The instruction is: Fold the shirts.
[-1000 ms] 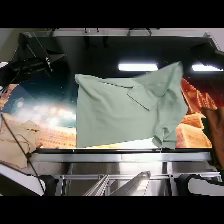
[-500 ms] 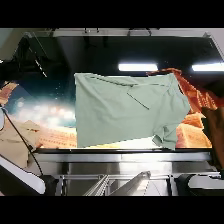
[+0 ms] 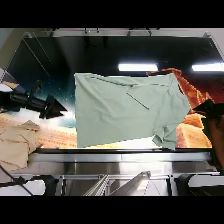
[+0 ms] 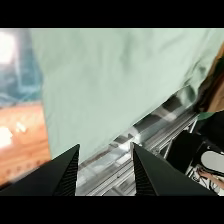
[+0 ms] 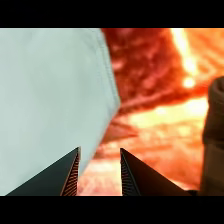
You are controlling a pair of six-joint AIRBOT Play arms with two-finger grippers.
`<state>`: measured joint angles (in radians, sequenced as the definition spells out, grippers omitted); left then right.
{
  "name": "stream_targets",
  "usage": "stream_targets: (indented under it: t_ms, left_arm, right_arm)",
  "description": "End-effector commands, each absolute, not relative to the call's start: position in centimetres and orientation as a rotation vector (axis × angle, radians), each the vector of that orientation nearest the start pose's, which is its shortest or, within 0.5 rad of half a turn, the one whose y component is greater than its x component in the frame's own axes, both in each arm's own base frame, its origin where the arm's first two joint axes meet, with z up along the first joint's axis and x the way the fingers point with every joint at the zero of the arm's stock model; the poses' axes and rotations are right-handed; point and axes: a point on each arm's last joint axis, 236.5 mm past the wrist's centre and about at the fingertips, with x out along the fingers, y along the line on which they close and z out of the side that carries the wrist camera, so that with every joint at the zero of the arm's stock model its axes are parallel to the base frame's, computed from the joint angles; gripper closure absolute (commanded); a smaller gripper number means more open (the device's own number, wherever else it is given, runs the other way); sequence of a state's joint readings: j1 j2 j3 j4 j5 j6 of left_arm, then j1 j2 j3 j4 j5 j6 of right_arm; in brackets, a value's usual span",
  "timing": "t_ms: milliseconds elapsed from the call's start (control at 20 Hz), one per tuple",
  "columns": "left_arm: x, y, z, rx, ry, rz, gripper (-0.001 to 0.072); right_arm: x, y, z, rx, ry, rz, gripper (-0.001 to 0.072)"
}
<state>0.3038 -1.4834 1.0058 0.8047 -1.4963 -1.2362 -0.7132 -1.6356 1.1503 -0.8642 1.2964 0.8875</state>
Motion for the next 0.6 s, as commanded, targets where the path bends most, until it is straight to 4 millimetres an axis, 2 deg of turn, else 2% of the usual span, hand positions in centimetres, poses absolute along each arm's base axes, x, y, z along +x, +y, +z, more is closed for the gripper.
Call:
stream_targets:
  t_ms: [0,100,200,350,400,550]
  left_arm:
    - [25.4,-7.5,-7.5,-0.815,1.738,-0.364,0.0364]
    - [23.7,-9.4,-8.8,-0.864,1.801,-0.375,0.0364]
    - [22.2,-11.1,-10.7,-0.841,1.875,-0.369,0.0364]
    - [21.1,-12.9,-12.8,-0.816,1.997,-0.367,0.0382]
    - [21.5,-13.4,-12.6,-0.806,2.024,-0.397,0.0414]
    - [24.1,-14.3,-12.7,-0.768,2.029,-0.402,0.0413]
  right_arm:
    - [37.0,-10.5,-6.9,0.753,1.190,0.316,0.0409]
    - [37.0,-10.5,-6.9,0.755,1.189,0.317,0.0409]
    - [36.9,-10.4,-6.8,0.758,1.193,0.324,0.0410]
    - [36.8,-10.1,-6.6,0.766,1.197,0.337,0.0410]
    - [36.9,-10.0,-6.5,0.771,1.192,0.341,0.0410]
    - [36.9,-9.7,-6.2,0.785,1.187,0.353,0.0409]
